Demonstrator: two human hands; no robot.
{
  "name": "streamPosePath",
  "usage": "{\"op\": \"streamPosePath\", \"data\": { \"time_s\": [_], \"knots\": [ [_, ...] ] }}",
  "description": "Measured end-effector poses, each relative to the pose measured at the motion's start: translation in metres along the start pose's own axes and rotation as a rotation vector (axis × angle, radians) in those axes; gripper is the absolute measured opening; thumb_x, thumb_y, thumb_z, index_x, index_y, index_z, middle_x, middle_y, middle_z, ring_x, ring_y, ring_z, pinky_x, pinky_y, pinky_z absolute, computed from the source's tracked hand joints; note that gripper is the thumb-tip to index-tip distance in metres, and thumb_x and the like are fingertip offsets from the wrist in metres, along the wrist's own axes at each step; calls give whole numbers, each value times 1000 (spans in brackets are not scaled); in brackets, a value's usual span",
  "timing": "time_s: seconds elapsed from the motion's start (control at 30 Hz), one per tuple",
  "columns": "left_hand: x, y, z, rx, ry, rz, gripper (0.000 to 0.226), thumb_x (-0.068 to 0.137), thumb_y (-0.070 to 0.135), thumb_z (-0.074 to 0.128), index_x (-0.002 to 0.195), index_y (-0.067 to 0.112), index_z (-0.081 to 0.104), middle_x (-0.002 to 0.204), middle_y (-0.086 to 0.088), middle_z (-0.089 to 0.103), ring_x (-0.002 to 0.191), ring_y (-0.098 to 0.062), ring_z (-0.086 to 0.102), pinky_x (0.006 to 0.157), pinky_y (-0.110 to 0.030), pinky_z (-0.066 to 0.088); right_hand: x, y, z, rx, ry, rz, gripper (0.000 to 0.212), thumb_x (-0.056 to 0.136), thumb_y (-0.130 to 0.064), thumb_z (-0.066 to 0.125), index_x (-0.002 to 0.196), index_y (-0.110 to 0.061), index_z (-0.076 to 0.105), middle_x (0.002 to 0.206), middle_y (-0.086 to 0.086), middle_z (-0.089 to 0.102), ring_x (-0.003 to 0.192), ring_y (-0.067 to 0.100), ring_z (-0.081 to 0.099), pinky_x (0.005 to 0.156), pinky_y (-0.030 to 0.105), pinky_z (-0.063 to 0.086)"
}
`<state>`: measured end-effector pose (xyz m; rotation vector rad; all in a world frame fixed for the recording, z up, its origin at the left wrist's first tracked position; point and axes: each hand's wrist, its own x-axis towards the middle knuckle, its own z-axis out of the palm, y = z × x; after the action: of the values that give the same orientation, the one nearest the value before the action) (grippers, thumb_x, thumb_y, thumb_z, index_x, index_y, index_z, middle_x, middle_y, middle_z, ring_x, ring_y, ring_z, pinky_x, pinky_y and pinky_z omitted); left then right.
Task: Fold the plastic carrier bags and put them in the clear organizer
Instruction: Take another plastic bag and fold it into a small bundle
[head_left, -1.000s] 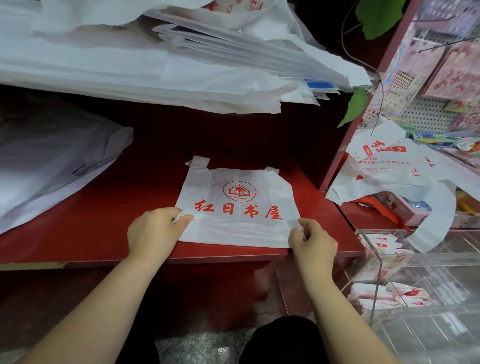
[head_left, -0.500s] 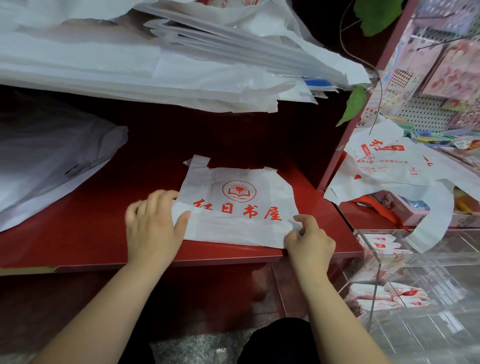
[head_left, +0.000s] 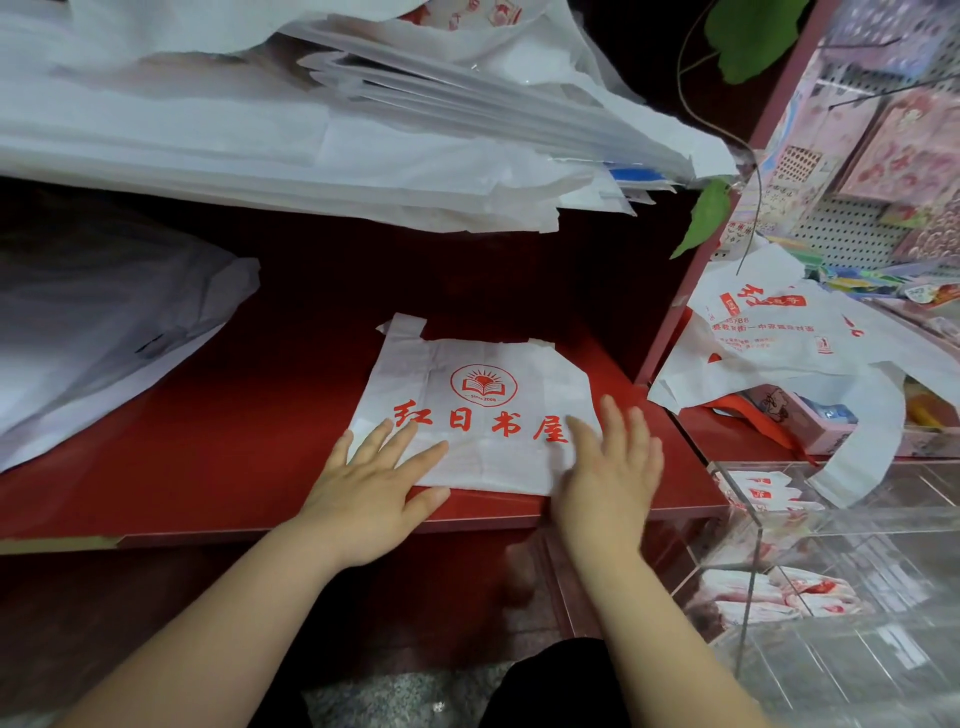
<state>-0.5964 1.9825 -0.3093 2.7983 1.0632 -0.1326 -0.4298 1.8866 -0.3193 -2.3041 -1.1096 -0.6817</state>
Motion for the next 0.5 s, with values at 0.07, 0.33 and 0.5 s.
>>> {"op": "streamPosePath", "data": {
  "time_s": [0.07,0.33,0.5],
  "knots": [
    [1,1,-1,-14,0,-3,54,95,57,8,145,41,-4,155,6,-14,141,-13,-19,112,-38,-13,-6,-20,6,89,-65,-236,26,62,-12,63,86,-11,71,107,19,66,100,41,62,89,49,46],
    [2,0,1,0,6,6,60,92,61,7,145,37,-8,154,7,-17,140,-11,-20,112,-37,-13,-21,-30,-11,145,-658,-328,119,53,-72,-29,147,-16,17,156,2,8,143,14,2,105,22,-13],
    [-1,-2,-3,-61,-3,44,138,20,87,-31,146,37,-8,152,11,-19,139,-9,-21,112,-35,-13,-17,23,-19,-33,-661,-233,139,31,-75,-45,148,-20,6,156,-4,0,143,10,-5,103,21,-14]
  ]
}}
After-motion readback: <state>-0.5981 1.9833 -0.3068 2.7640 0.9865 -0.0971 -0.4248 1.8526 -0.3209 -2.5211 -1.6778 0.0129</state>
